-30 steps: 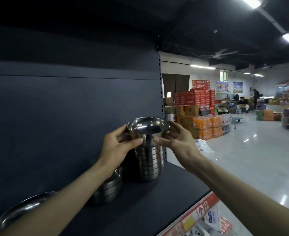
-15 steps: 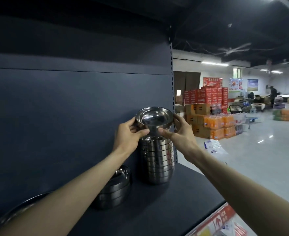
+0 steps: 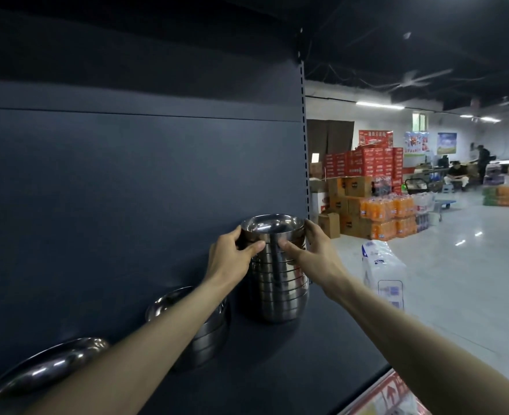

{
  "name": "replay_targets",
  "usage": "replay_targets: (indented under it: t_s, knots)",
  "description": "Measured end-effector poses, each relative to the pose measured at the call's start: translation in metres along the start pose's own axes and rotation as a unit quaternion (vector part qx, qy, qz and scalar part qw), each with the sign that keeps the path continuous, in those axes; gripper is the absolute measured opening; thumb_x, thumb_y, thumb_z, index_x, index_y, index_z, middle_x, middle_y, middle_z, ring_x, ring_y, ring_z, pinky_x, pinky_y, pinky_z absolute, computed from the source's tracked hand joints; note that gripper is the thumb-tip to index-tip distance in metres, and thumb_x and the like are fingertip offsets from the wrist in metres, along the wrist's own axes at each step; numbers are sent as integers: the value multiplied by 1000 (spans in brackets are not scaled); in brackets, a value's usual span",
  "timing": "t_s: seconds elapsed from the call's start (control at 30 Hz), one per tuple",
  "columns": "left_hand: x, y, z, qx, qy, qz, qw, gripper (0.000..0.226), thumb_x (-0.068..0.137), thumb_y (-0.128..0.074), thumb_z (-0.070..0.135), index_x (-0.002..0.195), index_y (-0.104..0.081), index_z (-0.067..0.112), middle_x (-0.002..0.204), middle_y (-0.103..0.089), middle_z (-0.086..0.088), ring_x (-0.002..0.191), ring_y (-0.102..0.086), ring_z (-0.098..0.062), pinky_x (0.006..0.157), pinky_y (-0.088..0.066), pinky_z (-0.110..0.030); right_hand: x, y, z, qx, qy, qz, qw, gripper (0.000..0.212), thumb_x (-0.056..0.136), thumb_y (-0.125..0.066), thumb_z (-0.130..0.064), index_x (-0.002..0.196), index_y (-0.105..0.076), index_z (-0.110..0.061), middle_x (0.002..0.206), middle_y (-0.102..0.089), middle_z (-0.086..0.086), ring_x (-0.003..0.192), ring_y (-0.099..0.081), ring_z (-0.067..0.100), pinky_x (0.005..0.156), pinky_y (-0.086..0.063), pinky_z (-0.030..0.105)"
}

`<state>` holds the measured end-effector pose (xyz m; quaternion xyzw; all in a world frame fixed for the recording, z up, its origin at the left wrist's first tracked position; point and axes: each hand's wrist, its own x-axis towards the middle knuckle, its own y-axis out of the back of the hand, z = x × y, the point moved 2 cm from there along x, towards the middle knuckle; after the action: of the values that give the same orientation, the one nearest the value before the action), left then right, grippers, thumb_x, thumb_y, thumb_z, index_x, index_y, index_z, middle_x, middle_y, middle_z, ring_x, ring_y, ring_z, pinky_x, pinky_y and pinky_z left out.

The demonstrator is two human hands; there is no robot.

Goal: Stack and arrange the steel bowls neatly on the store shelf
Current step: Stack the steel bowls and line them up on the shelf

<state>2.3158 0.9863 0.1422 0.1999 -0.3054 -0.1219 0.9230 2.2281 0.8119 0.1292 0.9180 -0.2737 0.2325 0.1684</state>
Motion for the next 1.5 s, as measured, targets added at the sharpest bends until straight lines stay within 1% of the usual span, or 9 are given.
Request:
replay_targets:
  t_s: [0.07,0.2,0.3,0.5,0.63,0.73,0.87,1.2,1.5]
  knots:
    - [-2,-1,-4,9,9,-3,1000,70,96,-76,47,156,-54,19,147,-67,3,138,-60,-16,117,-47,-33,-2,-1,0,-21,-2,8,1000,39,97,-79,-33,128,-57,-25,116,-64,-24,114,-64,0,88,-49,7]
    - [-4,-3,-5,9,14,8,1000,61,98,-74,45,151,-60,19,140,-71,4,135,-62,-14,112,-49,-28,-2,-5,4,-41,9,32,999,42,95,-80,-40,131,-65,-23,117,-75,-9,107,-69,6,97,-56,32]
    - [-7,-4,-1,0,20,7,1000,45,101,-72,38,142,-68,20,127,-76,7,123,-68,-11,91,-49,-9,-3,-5,5,-61,9,38,997,40,95,-79,-42,127,-66,-22,113,-76,-8,105,-71,9,94,-57,33]
    - [-28,-8,6,-3,26,29,999,36,102,-70,36,135,-72,22,117,-78,8,114,-69,-10,92,-48,-20,-13,-10,-1,-89,-32,24,995,36,100,-74,-36,131,-63,-21,111,-73,-6,105,-69,15,90,-54,33]
    - [-51,-5,12,-2,27,22,999,46,102,-69,38,145,-66,22,128,-76,6,122,-70,-13,101,-54,-25,-37,-11,-4,-68,-60,28,995,36,104,-68,-39,134,-63,-20,109,-71,-11,101,-67,8,73,-47,19]
    - [-66,5,25,13,21,23,999,51,104,-67,36,152,-59,19,142,-69,3,136,-61,-14,106,-43,-20,-55,-11,-15,-30,-76,36,996,47,107,-62,-42,147,-56,-18,116,-65,-11,106,-62,11,82,-45,25]
    - [-85,18,35,12,29,9,999,45,102,-69,34,145,-65,22,135,-73,5,125,-66,-10,103,-45,-22,-76,-8,-31,1,-90,28,996,48,110,-53,-45,150,-52,-17,127,-62,-2,112,-53,13,95,-40,29]
    - [-143,70,58,-56,50,29,997,47,102,-68,31,148,-62,22,142,-68,4,117,-61,-2,102,-44,-22,-129,5,-78,-13,-72,-22,997,48,110,-53,-46,151,-54,-20,130,-62,-5,116,-57,15,95,-41,30]
    - [-198,128,63,2,62,74,995,50,99,-71,37,147,-62,26,139,-70,6,123,-65,-9,109,-49,-30,-160,-33,-115,-34,-47,-70,996,49,105,-61,-50,146,-60,-23,130,-66,-7,127,-60,18,107,-46,37]
